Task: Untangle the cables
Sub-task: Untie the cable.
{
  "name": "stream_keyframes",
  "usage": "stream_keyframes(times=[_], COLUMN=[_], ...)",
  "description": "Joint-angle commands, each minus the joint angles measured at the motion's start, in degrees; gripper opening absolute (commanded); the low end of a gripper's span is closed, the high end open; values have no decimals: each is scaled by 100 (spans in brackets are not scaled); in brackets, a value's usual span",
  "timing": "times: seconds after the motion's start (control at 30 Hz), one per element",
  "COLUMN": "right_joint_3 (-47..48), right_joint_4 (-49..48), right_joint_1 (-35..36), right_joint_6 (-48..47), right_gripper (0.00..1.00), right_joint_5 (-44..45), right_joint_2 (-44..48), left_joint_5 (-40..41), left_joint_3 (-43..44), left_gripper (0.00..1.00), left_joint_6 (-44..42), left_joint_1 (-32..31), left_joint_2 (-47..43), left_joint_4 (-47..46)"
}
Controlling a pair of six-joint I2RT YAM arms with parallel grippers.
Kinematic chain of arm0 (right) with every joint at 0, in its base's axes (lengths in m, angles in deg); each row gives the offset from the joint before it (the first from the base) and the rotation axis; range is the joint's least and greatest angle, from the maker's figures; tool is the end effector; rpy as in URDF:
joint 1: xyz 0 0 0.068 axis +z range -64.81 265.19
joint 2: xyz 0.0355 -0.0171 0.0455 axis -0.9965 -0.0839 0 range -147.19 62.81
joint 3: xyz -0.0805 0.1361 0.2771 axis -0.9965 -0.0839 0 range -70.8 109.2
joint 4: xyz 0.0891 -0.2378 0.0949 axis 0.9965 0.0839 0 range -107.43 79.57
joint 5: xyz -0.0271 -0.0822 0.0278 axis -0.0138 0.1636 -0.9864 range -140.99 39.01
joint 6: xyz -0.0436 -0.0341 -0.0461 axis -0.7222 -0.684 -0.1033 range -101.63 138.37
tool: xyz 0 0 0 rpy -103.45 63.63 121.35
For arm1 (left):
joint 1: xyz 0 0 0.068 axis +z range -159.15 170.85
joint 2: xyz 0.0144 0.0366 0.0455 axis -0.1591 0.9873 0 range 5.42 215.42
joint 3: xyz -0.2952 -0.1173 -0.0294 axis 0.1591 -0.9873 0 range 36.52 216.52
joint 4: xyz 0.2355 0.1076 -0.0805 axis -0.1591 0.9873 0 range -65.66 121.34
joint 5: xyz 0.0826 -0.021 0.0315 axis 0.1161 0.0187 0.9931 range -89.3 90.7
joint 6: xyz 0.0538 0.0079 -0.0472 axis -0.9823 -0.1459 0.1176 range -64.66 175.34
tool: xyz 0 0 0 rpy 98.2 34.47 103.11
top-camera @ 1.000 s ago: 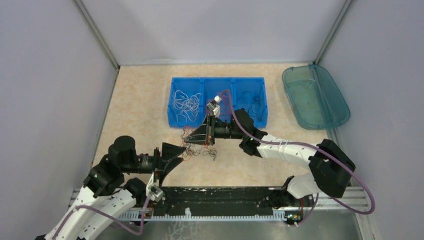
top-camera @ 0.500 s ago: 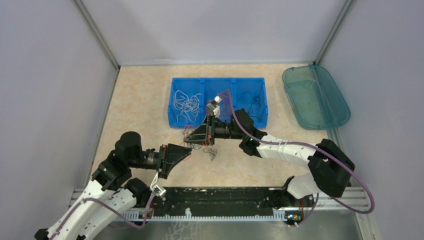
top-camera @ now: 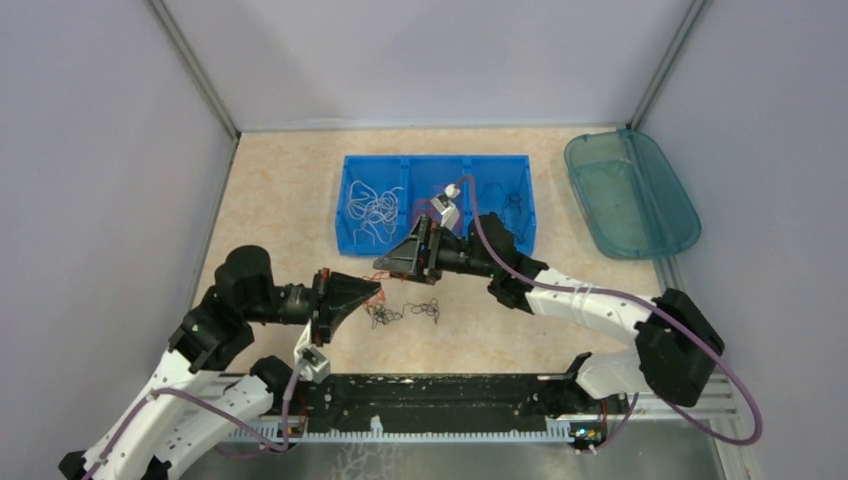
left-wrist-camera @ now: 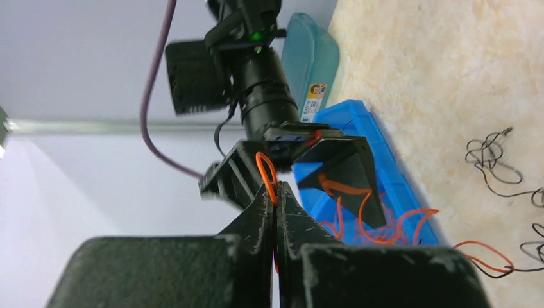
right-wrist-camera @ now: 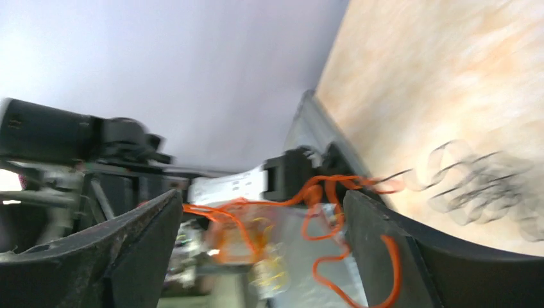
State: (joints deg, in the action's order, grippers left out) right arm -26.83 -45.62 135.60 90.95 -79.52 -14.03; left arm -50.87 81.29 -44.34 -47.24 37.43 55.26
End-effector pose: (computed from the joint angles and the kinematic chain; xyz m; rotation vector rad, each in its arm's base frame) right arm 0.1832 0.2663 0.3184 -0.0770 2.0969 1.9021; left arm 0.0476 -0.0967 0.3590 1.7654 0.0563 -0.0735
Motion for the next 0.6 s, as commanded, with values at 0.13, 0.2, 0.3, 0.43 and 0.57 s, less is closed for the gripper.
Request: stream_keyframes(times=[0.13,0.2,0.3,0.43,0.57], right_joint_3=[-447,-936,-1499,-1669,-1491], right_joint_4=[879,32,-1078,-1819,-2505], right_joint_1=[-188,-183,-174,-106,133], right_joint_6=[-3563,-4233,-5140,-5787,-5958], right_gripper=[99,99,99,99,99], right_joint_5=[1666,1578,977,421,78], right_joint_2=[1765,2104,2367,2324,1936], left_joint_5=[780,859,858,877,789], left_joint_3=[1254,1394,1487,1693,2086], left_gripper=[0,0,0,0,0], left_joint_6=[5037,5838,6712,7303,7527], left_joint_1=[-23,-23,-23,-23,-23], left_joint_2=[633,763,869,1049,1376], left_joint_4=[-262,-257,-457,-780,-837])
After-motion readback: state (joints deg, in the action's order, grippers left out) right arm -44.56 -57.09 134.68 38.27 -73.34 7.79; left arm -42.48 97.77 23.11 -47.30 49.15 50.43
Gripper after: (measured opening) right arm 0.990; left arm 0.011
